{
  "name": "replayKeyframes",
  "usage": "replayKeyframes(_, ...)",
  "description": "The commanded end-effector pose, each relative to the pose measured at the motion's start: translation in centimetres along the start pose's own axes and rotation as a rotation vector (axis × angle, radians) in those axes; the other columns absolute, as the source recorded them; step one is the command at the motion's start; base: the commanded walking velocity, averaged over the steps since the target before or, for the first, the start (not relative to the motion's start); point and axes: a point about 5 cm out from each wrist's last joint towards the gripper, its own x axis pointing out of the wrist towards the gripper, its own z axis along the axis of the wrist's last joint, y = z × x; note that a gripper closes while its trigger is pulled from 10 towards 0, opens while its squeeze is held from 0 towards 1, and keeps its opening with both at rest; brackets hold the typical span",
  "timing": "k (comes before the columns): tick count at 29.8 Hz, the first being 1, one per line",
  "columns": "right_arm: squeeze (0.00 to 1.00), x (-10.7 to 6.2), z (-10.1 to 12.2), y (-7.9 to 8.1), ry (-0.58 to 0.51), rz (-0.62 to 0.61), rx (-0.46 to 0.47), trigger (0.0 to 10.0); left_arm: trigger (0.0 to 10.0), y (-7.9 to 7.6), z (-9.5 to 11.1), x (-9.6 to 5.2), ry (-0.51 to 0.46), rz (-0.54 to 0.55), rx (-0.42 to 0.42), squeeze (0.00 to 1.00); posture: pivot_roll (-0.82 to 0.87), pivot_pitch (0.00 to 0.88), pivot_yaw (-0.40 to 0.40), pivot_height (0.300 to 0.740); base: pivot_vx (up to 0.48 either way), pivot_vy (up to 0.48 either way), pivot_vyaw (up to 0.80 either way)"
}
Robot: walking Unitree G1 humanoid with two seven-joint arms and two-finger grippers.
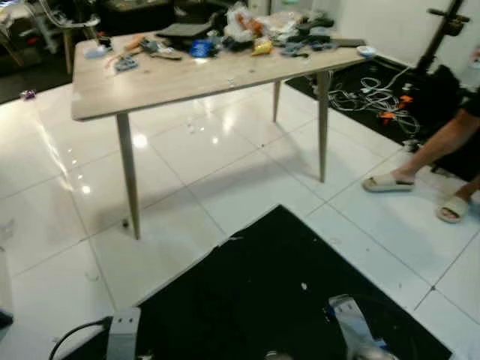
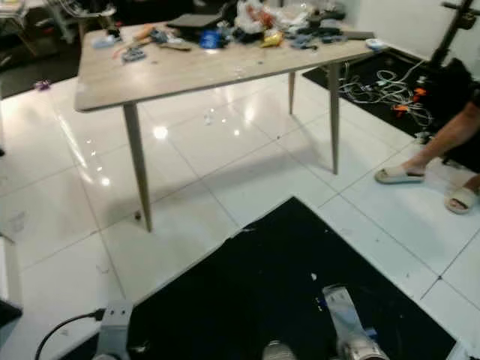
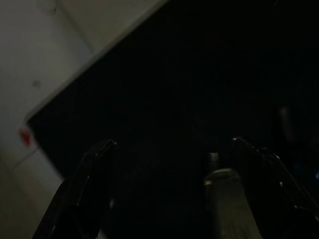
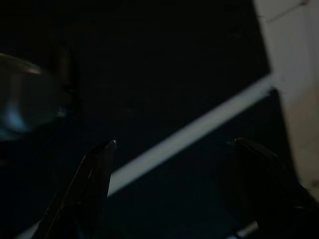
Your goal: Picking trash to rubbish bin
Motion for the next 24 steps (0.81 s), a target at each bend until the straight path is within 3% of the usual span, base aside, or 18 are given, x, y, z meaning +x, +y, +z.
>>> replayKeyframes(1, 0.00, 0.0, 0.0, 0.9, -0.004, 0.023, -0.008, 10.0, 10.0, 0.0, -2.3, -0.5, 0.060, 0.021, 0.000, 0.00, -0.09, 0.048, 0.063, 0.740, 0.000, 0.000, -0.78)
replayKeyframes(4, 0.00, 0.0, 0.5, 1.3, -0.018, 0.024, 0.025, 10.0, 10.0, -0.1, -3.1, -0.8, 0.081, 0.016, 0.021, 0.00, -0.09, 0.041, 0.057, 0.740, 0.000, 0.000, -0.79)
replayKeyframes(7, 0.00, 0.0, 1.1, 2.0, -0.032, 0.045, 0.002, 10.0, 10.0, 0.3, -3.4, -0.8, 0.097, 0.020, -0.012, 0.00, -0.08, 0.036, 0.053, 0.740, 0.000, 0.000, -0.79)
replayKeyframes(10, 0.00, 0.0, 2.2, 2.5, -0.063, 0.056, -0.023, 10.0, 10.0, 0.6, -3.0, -0.7, 0.093, 0.006, -0.074, 0.00, -0.08, 0.040, 0.059, 0.740, 0.000, 0.000, -0.79)
replayKeyframes(14, 0.00, -0.1, 3.5, 2.7, -0.114, 0.059, 0.002, 10.0, 10.0, 0.4, -2.3, -0.5, 0.075, -0.010, -0.077, 0.00, -0.09, 0.042, 0.071, 0.740, 0.000, 0.000, -0.79)
replayKeyframes(18, 0.00, -0.2, 4.5, 2.6, -0.154, 0.052, 0.037, 10.0, 10.0, 0.1, -0.7, -0.2, 0.019, -0.032, -0.092, 0.00, -0.09, 0.040, 0.077, 0.740, 0.090, 0.000, 0.00)
replayKeyframes(23, 0.00, -0.1, 3.7, 2.7, -0.132, 0.053, 0.022, 10.0, 10.0, 1.2, 5.5, 0.5, -0.208, -0.016, -0.203, 0.00, -0.10, 0.035, 0.074, 0.740, 0.424, 0.000, 0.00)
replayKeyframes(24, 0.00, -0.1, 3.7, 2.7, -0.132, 0.053, 0.022, 10.0, 10.0, 1.2, 5.5, 0.5, -0.208, -0.016, -0.203, 0.00, -0.10, 0.035, 0.074, 0.740, 0.480, 0.000, 0.00)
